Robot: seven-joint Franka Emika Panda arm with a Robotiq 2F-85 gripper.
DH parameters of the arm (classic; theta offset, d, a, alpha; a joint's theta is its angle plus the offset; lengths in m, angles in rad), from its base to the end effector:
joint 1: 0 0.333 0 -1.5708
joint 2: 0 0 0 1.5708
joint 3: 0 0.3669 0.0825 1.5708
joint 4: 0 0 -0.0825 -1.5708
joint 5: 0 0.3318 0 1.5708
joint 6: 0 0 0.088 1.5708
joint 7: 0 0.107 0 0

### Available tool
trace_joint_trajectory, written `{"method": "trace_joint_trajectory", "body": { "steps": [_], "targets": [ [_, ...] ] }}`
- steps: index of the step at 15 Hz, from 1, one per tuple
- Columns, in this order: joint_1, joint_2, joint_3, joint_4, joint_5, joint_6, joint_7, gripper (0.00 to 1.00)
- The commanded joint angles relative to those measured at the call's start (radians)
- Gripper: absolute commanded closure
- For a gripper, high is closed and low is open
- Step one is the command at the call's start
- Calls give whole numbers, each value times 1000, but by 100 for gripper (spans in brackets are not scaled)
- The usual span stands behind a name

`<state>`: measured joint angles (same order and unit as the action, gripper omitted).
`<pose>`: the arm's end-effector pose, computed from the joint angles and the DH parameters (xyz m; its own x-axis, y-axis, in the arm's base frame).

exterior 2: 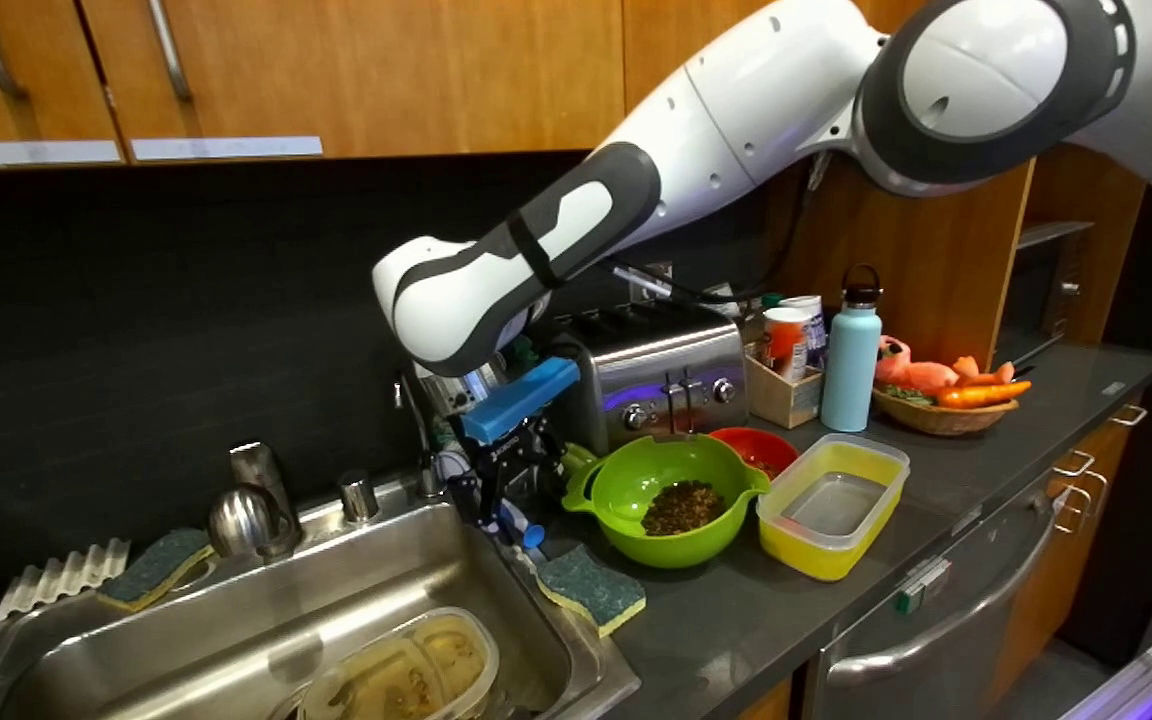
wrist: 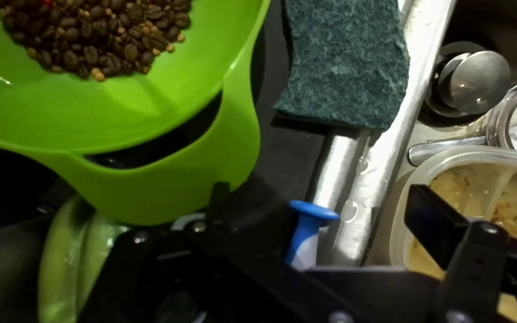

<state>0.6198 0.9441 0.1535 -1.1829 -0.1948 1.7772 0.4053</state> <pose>0.5488 0.4634 0.2495 0.8914 0.3486 -0.2896 0.4063 -0.8977 0.1701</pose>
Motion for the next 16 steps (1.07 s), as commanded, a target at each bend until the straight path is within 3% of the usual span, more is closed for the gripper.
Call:
{"method": "trace_joint_trajectory", "body": {
  "steps": [1,16],
  "targets": [
    [0,0,0,0,0,0,0,0],
    [21,73,-33,87,-4,0,-16,0]
  ]
}}
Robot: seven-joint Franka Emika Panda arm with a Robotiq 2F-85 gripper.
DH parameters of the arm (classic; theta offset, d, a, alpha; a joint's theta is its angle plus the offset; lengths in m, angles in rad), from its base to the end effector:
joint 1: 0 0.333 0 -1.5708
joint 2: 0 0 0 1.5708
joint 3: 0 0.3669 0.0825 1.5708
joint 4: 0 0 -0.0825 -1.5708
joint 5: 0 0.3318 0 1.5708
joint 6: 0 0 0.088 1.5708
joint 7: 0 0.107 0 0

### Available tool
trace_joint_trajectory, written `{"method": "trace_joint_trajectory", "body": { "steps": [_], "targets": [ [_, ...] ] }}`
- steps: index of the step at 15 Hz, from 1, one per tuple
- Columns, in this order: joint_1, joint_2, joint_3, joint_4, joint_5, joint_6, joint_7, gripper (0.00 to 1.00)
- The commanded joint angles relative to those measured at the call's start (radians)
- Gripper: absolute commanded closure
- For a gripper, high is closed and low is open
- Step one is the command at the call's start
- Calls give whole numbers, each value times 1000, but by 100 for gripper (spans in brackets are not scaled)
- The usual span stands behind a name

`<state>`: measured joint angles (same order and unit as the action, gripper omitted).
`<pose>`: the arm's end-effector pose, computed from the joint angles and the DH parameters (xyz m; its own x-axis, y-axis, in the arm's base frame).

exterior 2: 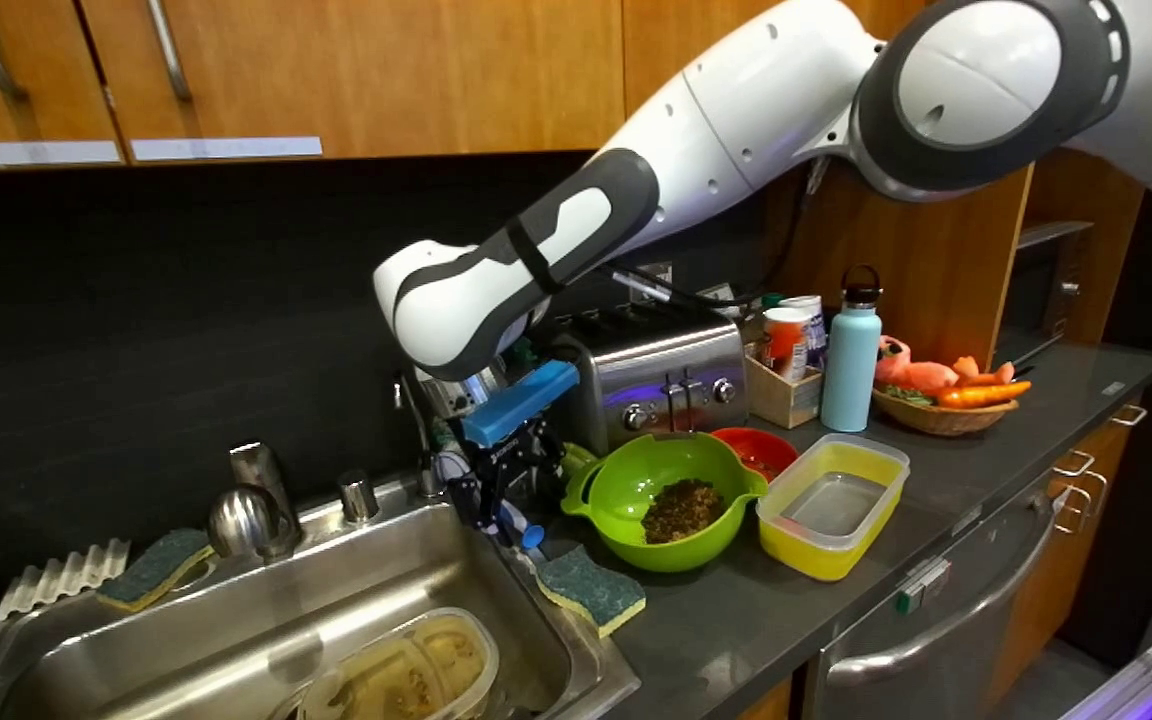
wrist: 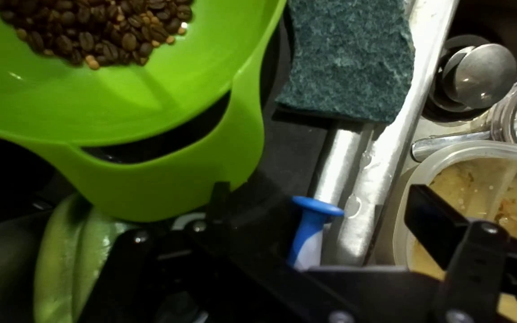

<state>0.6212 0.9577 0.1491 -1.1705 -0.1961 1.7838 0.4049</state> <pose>0.5518 0.4638 0.2445 0.8935 0.3478 -0.2841 0.4042 -0.8985 0.1713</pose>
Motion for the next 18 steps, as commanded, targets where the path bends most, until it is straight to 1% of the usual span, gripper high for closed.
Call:
{"method": "trace_joint_trajectory", "body": {
  "steps": [1,4,9,13,18],
  "targets": [
    [22,76,-32,99,-4,-17,-23,0],
    [32,122,-44,173,-7,-55,-46,0],
    [51,166,-63,279,-15,-107,-82,0],
    [65,204,-75,358,-18,-123,-106,0],
    [66,274,-84,454,-9,-146,-145,0]
  ]
}}
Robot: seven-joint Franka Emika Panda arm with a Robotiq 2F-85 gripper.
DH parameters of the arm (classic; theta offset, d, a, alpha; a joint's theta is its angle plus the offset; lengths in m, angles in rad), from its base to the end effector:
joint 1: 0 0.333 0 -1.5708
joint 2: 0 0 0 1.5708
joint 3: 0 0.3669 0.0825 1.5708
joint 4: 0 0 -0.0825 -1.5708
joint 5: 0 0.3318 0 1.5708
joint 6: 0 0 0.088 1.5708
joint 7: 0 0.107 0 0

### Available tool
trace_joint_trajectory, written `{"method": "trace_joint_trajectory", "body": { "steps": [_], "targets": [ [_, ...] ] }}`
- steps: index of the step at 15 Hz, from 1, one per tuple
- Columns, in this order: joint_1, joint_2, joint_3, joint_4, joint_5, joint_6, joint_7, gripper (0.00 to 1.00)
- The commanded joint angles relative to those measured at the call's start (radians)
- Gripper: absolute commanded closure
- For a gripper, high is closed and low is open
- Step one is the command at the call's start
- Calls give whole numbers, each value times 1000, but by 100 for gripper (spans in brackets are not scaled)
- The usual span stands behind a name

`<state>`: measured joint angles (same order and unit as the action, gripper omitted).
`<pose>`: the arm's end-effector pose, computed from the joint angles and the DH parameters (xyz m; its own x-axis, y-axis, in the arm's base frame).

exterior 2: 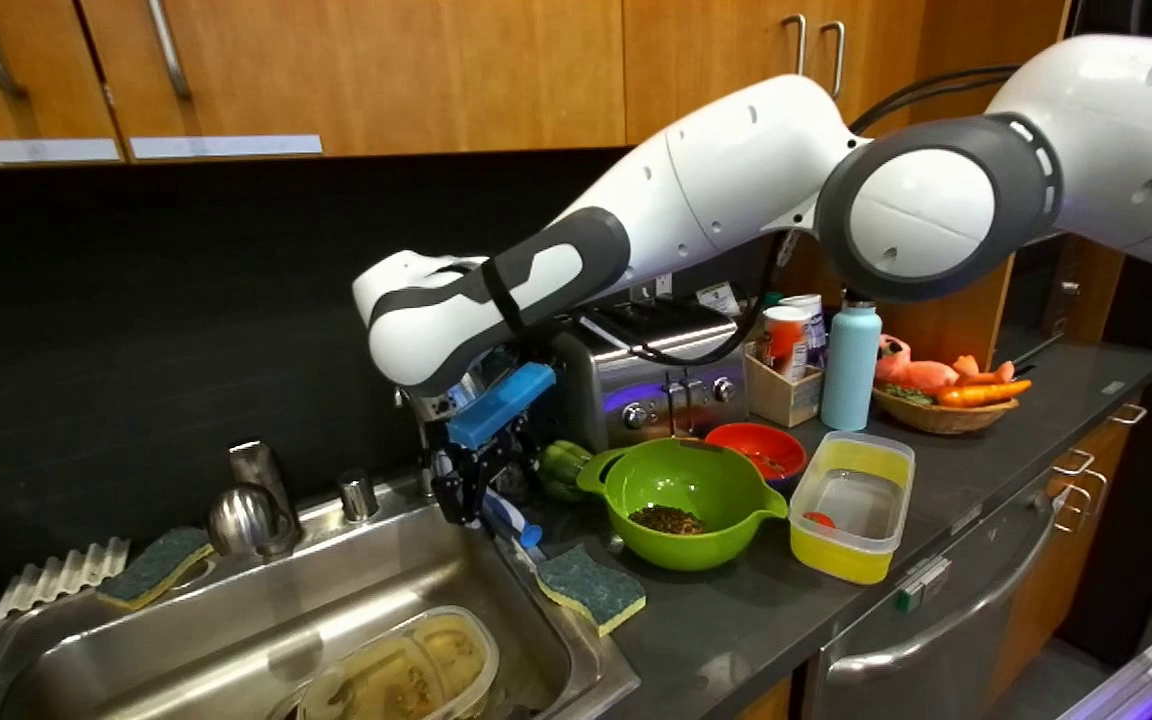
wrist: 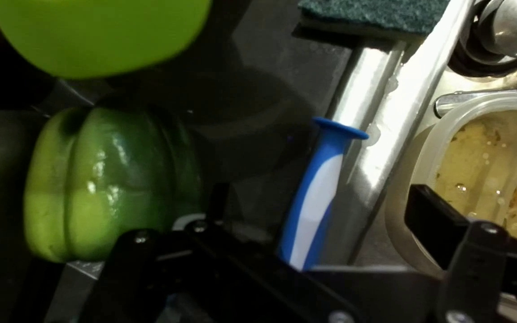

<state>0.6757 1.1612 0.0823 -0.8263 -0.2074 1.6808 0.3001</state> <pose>0.5835 0.4852 0.2177 0.8720 0.4190 -0.2532 0.4706 -0.8599 0.1977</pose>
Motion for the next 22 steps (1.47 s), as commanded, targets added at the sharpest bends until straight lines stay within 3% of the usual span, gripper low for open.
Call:
{"method": "trace_joint_trajectory", "body": {
  "steps": [1,5,6,10,17,22],
  "targets": [
    [11,85,-19,127,2,-47,-49,0],
    [9,133,-24,190,7,-72,-86,4],
    [9,144,-25,204,8,-81,-93,22],
    [6,137,-9,197,-4,-73,-93,40],
    [12,137,-6,207,-5,-75,-78,94],
    [16,129,-9,204,-8,-75,-74,92]
  ]
}}
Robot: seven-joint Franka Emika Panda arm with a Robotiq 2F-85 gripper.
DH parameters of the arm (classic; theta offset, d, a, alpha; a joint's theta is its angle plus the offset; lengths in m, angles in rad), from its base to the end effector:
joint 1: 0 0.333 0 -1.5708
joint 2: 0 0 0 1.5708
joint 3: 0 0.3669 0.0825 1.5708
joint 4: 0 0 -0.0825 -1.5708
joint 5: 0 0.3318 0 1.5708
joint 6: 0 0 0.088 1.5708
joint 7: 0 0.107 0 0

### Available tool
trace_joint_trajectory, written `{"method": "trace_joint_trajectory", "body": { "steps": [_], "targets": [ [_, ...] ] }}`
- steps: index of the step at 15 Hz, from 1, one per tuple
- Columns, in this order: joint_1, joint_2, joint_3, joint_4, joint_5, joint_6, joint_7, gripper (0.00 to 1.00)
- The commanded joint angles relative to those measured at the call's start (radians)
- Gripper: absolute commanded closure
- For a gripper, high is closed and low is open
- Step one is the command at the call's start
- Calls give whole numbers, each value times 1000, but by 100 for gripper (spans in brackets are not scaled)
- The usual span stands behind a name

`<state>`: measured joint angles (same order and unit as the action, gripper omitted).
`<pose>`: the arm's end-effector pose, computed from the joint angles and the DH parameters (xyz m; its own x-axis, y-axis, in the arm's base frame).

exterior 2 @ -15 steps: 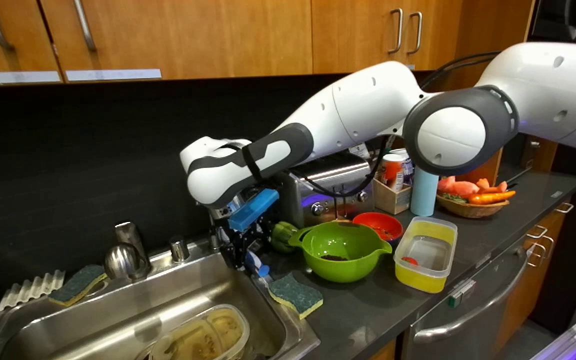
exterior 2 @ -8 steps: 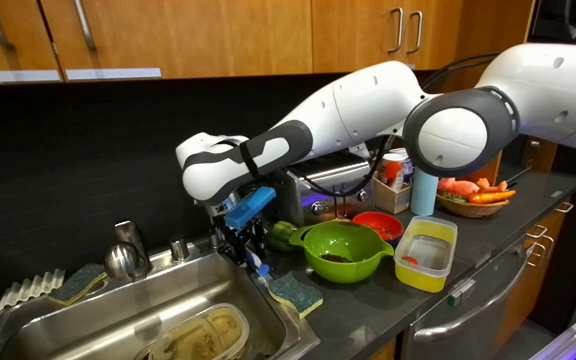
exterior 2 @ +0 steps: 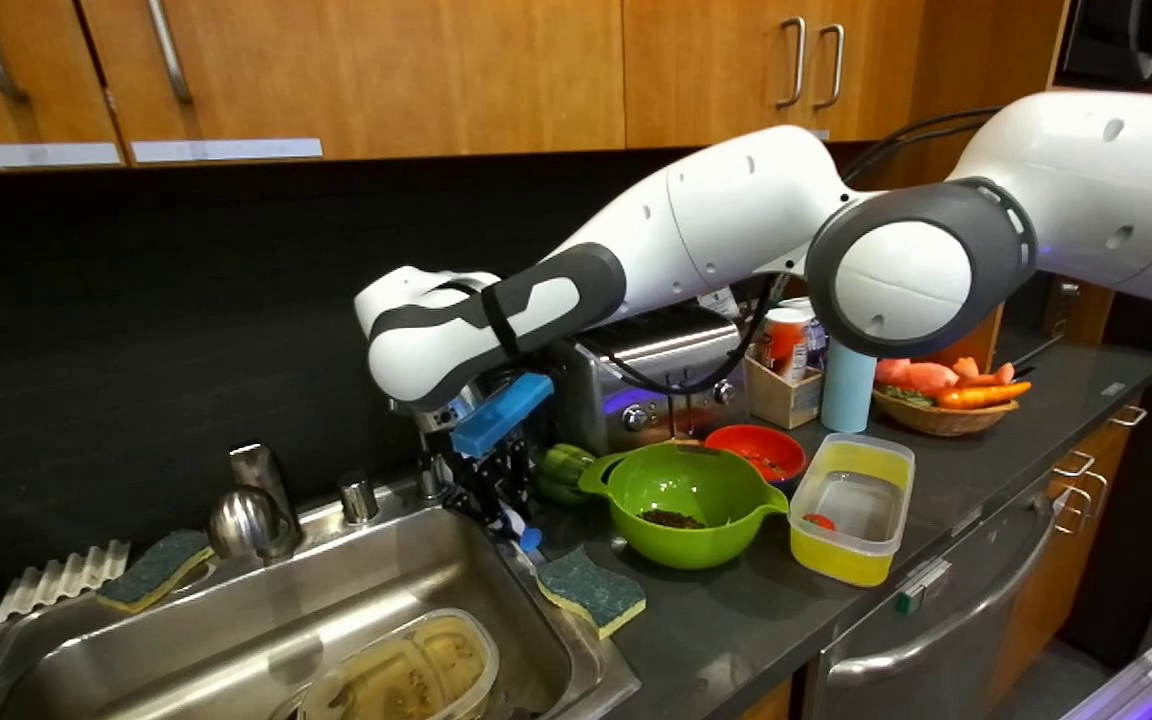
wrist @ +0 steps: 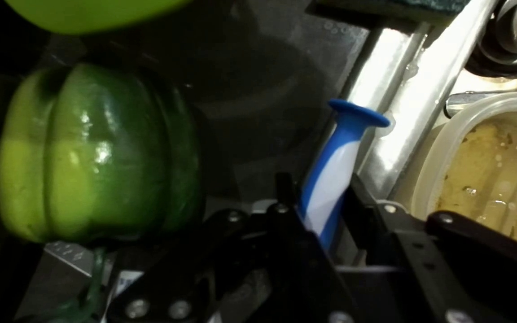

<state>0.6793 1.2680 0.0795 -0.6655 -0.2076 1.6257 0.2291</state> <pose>0.5917 0.4875 0.1960 0.8444 0.4646 -0.2668 0.5177 -0.8357 0.1834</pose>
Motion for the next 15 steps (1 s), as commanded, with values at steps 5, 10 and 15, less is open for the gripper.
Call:
{"method": "trace_joint_trajectory", "body": {
  "steps": [5,10,15],
  "targets": [
    [23,6,-10,36,-15,-11,5,92],
    [49,-22,-13,36,-32,-38,21,92],
    [65,-41,-17,37,-52,-57,59,92]
  ]
}}
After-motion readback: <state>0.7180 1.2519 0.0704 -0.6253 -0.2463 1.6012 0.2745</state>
